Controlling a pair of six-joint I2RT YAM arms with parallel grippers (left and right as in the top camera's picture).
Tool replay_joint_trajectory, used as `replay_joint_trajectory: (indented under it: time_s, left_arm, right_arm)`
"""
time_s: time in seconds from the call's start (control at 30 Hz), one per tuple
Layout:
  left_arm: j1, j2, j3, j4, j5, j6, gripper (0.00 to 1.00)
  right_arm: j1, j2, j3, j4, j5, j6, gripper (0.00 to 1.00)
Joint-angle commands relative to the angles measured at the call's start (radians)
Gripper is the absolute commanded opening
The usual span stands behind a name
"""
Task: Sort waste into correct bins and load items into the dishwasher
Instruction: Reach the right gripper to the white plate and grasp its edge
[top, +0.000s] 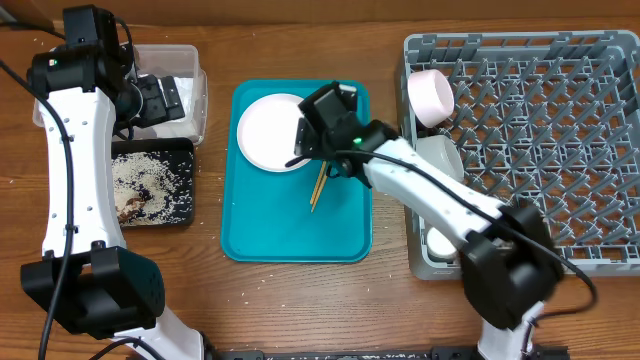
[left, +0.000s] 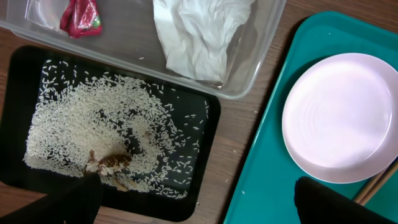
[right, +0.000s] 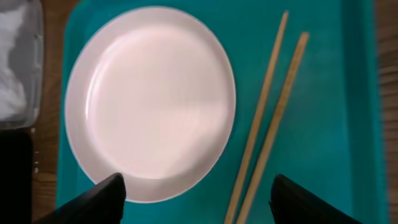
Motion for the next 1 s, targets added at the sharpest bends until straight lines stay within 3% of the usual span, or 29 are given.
replay_joint_trajectory:
  time_s: [0.0,0.53,0.77,0.87,0.9,0.97]
  left_arm:
    - [0.006,-0.002,0.0,0.0,-0.006,0.023,1.0]
    - [0.006,-0.002,0.0,0.0,-0.006,0.023,1.0]
    - [0.006,-0.002,0.0,0.0,-0.006,0.023,1.0]
    - [0.006,-0.002,0.0,0.0,-0.006,0.023,1.0]
    - [0.006,-0.002,0.0,0.0,-0.006,0.023,1.0]
    - [0.006,-0.002,0.0,0.0,-0.006,0.023,1.0]
  right_arm:
    - [-0.002,0.056,-0.012,0.033,-0.078,-0.005,0.73]
    - [-0.001,0.171,-0.012,0.125,-0.124,0.039,0.6]
    - [-0.001,0.219,-0.012,0.109,-0.109,0.039,0.38]
    - [-0.001,0.236,-0.012,0.082,-0.112,0.039,0.1]
    - [-0.001,0.236,-0.012,0.071,-0.11,0.039,0.04]
    - [-0.002,0.233,-0.008,0.053,-0.109,0.036,0.04]
